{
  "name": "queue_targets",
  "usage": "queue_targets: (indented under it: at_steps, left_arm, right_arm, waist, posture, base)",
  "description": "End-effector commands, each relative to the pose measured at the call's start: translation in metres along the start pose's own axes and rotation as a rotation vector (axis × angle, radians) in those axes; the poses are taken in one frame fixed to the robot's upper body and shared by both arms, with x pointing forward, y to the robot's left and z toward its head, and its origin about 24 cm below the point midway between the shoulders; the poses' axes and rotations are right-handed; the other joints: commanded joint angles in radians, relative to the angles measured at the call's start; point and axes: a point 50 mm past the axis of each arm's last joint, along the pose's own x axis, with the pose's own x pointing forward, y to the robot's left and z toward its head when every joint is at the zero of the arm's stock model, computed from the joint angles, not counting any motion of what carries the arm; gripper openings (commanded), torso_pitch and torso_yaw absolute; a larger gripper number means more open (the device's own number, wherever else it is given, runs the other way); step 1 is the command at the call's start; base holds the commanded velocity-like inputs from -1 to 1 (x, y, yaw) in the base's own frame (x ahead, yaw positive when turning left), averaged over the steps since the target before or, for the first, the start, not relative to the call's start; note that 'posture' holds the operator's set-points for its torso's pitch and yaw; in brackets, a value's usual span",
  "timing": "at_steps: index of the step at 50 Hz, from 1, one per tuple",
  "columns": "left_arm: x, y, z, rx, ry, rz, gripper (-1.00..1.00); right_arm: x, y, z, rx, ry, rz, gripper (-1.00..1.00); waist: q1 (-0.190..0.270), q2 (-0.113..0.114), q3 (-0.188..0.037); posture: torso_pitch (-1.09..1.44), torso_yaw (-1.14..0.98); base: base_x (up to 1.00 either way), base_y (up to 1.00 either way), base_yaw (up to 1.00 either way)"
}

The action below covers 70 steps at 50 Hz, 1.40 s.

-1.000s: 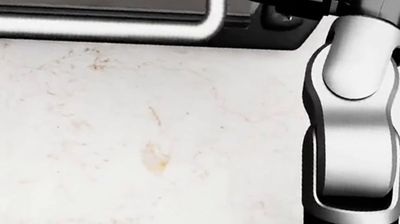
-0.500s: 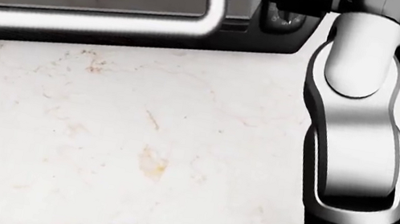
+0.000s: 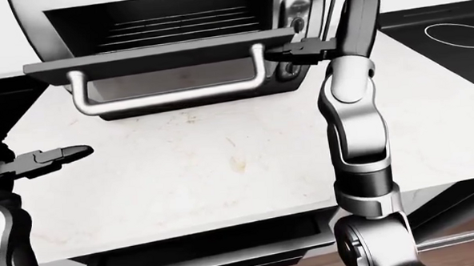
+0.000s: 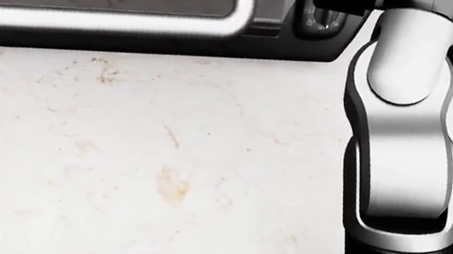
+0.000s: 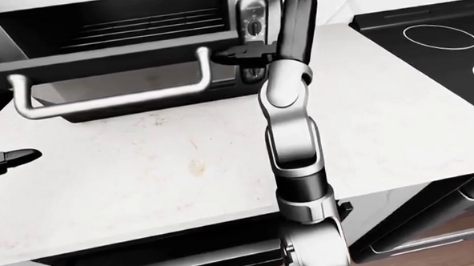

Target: Close the toaster oven door.

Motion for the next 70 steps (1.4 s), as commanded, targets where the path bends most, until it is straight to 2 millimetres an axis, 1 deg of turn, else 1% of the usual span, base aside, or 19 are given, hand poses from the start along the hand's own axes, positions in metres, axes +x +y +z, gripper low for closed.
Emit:
queue_targets:
  at_steps: [1, 6, 10, 16, 19, 25, 29, 33, 38, 44, 51, 58, 62, 67, 70]
  left_arm:
    - [-0.001, 0.000, 0.017, 0.017, -0.080, -0.004, 1.00]
    - [-0.005, -0.005, 0.025, 0.025, -0.092, -0.027, 1.00]
    - [-0.009, -0.003, 0.025, 0.014, -0.079, -0.010, 1.00]
    - [-0.019, -0.008, 0.028, -0.003, -0.068, -0.013, 1.00]
    - [-0.025, -0.010, 0.028, -0.008, -0.062, -0.017, 1.00]
    - [-0.033, -0.012, 0.021, -0.018, -0.035, -0.028, 1.00]
    - [-0.037, -0.013, 0.022, -0.021, -0.027, -0.037, 1.00]
    - [-0.040, -0.014, 0.028, -0.025, -0.033, -0.045, 1.00]
    - [-0.044, -0.018, 0.030, -0.037, -0.031, -0.061, 1.00]
    - [-0.050, -0.024, 0.039, -0.044, -0.032, -0.099, 1.00]
    - [-0.054, -0.031, 0.041, -0.050, -0.025, -0.123, 1.00]
    - [-0.063, -0.038, 0.049, -0.045, -0.034, -0.149, 1.00]
    - [-0.066, -0.041, 0.048, -0.043, -0.027, -0.159, 1.00]
    - [-0.070, -0.044, 0.051, -0.047, -0.027, -0.170, 1.00]
    - [-0.075, -0.046, 0.047, -0.049, -0.011, -0.174, 1.00]
  right_arm:
    - [0.002, -0.005, 0.037, 0.080, -0.166, -0.031, 1.00]
    - [0.001, -0.006, 0.037, 0.079, -0.166, -0.032, 1.00]
    - [0.001, -0.006, 0.037, 0.079, -0.166, -0.031, 1.00]
    - [0.002, -0.006, 0.037, 0.076, -0.167, -0.032, 1.00]
    - [0.003, -0.007, 0.037, 0.076, -0.166, -0.033, 1.00]
    - [0.002, -0.007, 0.037, 0.076, -0.167, -0.034, 1.00]
    - [0.002, -0.007, 0.038, 0.075, -0.168, -0.033, 1.00]
    - [0.002, -0.006, 0.038, 0.075, -0.169, -0.033, 1.00]
    - [0.002, -0.006, 0.038, 0.074, -0.169, -0.031, 1.00]
    - [0.004, -0.006, 0.039, 0.072, -0.171, -0.029, 1.00]
    - [0.004, -0.006, 0.040, 0.072, -0.172, -0.030, 1.00]
    - [0.004, -0.006, 0.040, 0.073, -0.171, -0.030, 1.00]
    - [0.004, -0.006, 0.039, 0.072, -0.169, -0.031, 1.00]
    - [0.003, -0.006, 0.039, 0.071, -0.169, -0.032, 1.00]
    - [0.003, -0.007, 0.039, 0.072, -0.168, -0.032, 1.00]
  waist:
    - [0.002, 0.003, -0.034]
    - [0.002, -0.001, -0.034]
    - [0.002, -0.004, -0.034]
    - [0.004, -0.004, -0.034]
    - [0.004, -0.005, -0.034]
    - [0.006, -0.008, -0.033]
    - [0.007, -0.009, -0.034]
    - [0.006, -0.012, -0.033]
    - [0.007, -0.013, -0.033]
    - [0.008, -0.013, -0.033]
    - [0.009, -0.015, -0.033]
    - [0.009, -0.017, -0.033]
    - [0.010, -0.019, -0.033]
    - [0.012, -0.020, -0.034]
    - [0.012, -0.022, -0.034]
  posture:
    - [0.00, 0.00]
    - [0.00, 0.00]
    - [0.00, 0.00]
    - [0.00, 0.00]
    - [0.00, 0.00]
    - [0.00, 0.00]
    - [0.00, 0.00]
    - [0.00, 0.00]
    - [0.00, 0.00]
    - [0.00, 0.00]
    - [0.00, 0.00]
    - [0.00, 0.00]
    - [0.00, 0.00]
    - [0.00, 0.00]
    - [0.00, 0.00]
  base:
    - [0.00, 0.00, 0.00]
    - [0.00, 0.00, 0.00]
    - [0.00, 0.00, 0.00]
    - [0.00, 0.00, 0.00]
    - [0.00, 0.00, 0.00]
    - [0.00, 0.00, 0.00]
    - [0.00, 0.00, 0.00]
    - [0.00, 0.00, 0.00]
    - [0.00, 0.00, 0.00]
    - [0.00, 0.00, 0.00]
    - [0.00, 0.00, 0.00]
    - [0.00, 0.00, 0.00]
    - [0.00, 0.00, 0.00]
    - [0.00, 0.00, 0.00]
    - [0.00, 0.00, 0.00]
